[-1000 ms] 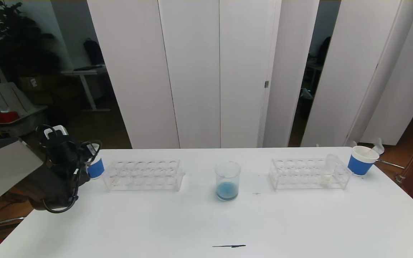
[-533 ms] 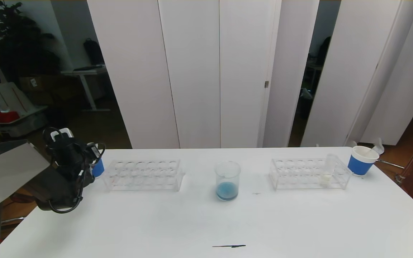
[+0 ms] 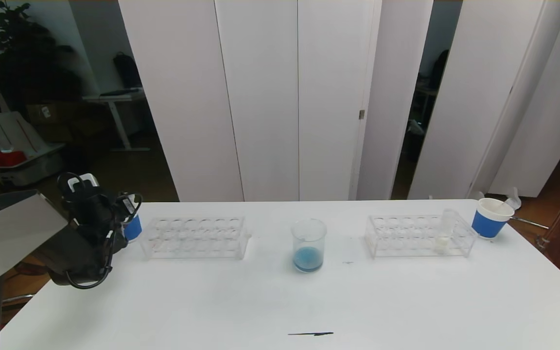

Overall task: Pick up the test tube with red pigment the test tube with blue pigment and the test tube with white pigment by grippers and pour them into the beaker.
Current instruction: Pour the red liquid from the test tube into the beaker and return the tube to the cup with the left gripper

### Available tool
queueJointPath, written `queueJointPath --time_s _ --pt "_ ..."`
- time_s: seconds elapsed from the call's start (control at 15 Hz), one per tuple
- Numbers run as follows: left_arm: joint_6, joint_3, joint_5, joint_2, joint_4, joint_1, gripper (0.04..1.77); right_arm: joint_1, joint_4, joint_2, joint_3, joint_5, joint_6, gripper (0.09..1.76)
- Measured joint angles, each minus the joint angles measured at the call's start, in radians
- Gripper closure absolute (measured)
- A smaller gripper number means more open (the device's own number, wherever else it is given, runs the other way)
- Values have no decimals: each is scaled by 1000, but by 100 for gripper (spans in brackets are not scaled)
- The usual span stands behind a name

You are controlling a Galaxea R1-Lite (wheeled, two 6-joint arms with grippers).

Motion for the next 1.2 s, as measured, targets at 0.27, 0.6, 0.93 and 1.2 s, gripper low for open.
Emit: queueJointPath --time_s 0.27,0.6,0.93,1.2 --pt "6 2 -3 -9 3 -3 7 0 0 0 0 0 0 10" --pt "22 3 -3 -29 3 -6 7 0 0 0 0 0 0 10" --pt "66 14 -3 -107 35 -26 7 0 0 0 0 0 0 10" --pt "72 45 -4 -264 116 -57 7 0 0 0 0 0 0 10"
